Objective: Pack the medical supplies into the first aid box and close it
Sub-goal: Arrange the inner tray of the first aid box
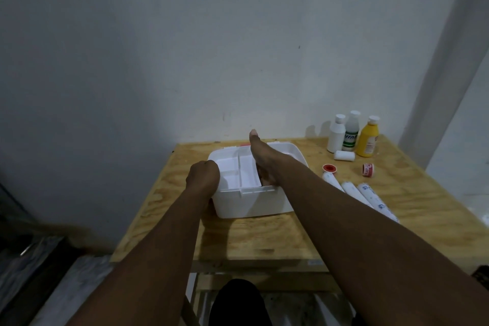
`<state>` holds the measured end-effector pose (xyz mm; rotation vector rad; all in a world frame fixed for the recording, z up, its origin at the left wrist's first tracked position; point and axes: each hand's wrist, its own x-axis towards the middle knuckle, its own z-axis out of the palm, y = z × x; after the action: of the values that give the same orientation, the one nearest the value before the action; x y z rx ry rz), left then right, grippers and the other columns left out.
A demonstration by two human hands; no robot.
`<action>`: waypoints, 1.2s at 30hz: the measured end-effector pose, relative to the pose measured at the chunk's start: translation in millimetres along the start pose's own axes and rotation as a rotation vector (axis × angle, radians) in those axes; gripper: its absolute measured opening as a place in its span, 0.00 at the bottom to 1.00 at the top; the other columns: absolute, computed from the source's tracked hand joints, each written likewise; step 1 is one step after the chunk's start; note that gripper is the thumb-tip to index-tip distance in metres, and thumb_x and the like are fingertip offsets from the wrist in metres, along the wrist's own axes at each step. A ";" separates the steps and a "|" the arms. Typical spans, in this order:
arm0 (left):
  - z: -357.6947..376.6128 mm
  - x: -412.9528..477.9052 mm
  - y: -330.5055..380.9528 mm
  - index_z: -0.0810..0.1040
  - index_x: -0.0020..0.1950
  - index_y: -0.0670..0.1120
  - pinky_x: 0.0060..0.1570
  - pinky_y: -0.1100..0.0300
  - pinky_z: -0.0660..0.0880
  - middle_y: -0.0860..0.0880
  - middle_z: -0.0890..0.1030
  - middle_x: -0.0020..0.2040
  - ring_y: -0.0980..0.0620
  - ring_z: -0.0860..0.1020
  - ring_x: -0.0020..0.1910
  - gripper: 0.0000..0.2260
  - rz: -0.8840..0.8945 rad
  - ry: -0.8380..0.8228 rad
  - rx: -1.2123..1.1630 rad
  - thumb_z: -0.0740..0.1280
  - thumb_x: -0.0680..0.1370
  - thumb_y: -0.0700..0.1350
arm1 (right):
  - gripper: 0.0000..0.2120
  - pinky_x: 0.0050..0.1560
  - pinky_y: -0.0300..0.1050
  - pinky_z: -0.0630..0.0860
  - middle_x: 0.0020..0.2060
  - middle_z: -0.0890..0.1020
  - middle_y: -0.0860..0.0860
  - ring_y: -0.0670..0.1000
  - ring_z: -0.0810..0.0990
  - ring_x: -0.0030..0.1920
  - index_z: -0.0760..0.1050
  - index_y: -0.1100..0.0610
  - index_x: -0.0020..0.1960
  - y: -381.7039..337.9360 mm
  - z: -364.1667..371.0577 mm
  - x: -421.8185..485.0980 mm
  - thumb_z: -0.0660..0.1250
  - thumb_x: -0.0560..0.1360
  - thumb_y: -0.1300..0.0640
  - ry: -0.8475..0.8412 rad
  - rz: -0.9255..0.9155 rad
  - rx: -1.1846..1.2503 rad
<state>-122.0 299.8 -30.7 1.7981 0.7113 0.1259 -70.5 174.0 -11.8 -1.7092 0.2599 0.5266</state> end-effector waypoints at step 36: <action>16.0 -13.6 9.8 0.74 0.60 0.41 0.60 0.43 0.77 0.41 0.76 0.52 0.39 0.77 0.53 0.13 0.002 -0.011 -0.022 0.56 0.82 0.45 | 0.29 0.41 0.50 0.82 0.49 0.83 0.65 0.60 0.84 0.42 0.71 0.66 0.64 -6.3 -49.5 -22.3 0.55 0.81 0.40 0.053 -0.191 -0.279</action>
<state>-122.3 277.7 -24.0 1.7775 0.6979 0.1252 -77.2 124.7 10.7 -1.9968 0.0608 0.3893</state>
